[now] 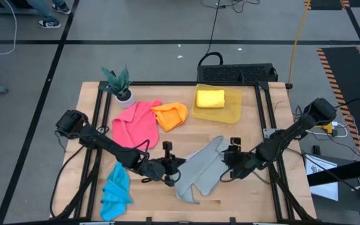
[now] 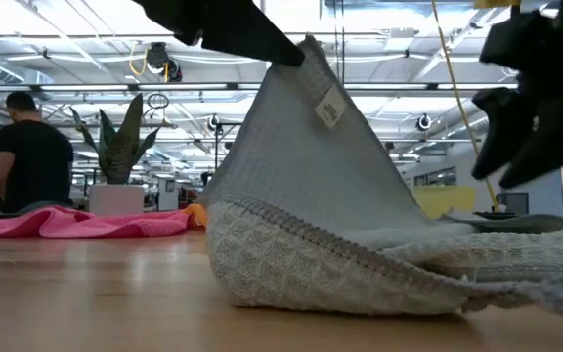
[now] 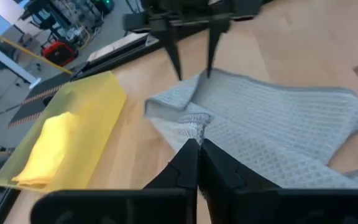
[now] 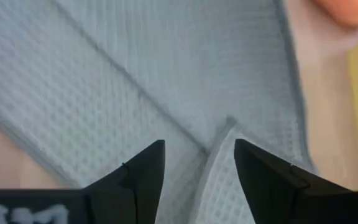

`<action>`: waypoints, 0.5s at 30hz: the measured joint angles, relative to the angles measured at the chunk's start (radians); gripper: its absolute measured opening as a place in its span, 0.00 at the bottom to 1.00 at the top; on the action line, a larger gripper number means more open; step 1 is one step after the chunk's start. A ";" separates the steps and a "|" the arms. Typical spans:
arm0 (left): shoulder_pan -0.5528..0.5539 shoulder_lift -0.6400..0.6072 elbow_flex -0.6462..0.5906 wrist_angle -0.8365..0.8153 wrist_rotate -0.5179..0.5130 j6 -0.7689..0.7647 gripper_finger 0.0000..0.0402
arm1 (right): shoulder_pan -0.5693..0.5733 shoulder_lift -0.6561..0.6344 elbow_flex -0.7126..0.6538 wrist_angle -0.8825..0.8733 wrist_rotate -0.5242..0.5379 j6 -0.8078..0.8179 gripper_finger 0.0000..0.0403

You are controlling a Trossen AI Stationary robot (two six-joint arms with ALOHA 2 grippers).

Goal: Fold microfiber towels
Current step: Fold the gray kitchen towel

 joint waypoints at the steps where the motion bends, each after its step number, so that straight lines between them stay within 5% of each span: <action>1: 0.004 0.000 0.000 -0.001 0.000 -0.004 0.04 | 0.001 0.025 0.000 0.002 0.006 0.008 0.45; 9: 0.029 0.000 0.000 0.002 -0.001 -0.024 0.02 | -0.017 0.204 0.000 0.027 0.108 0.025 0.38; 15: 0.029 0.000 0.000 0.001 -0.001 -0.025 0.03 | -0.032 0.220 0.000 -0.008 0.137 0.101 0.18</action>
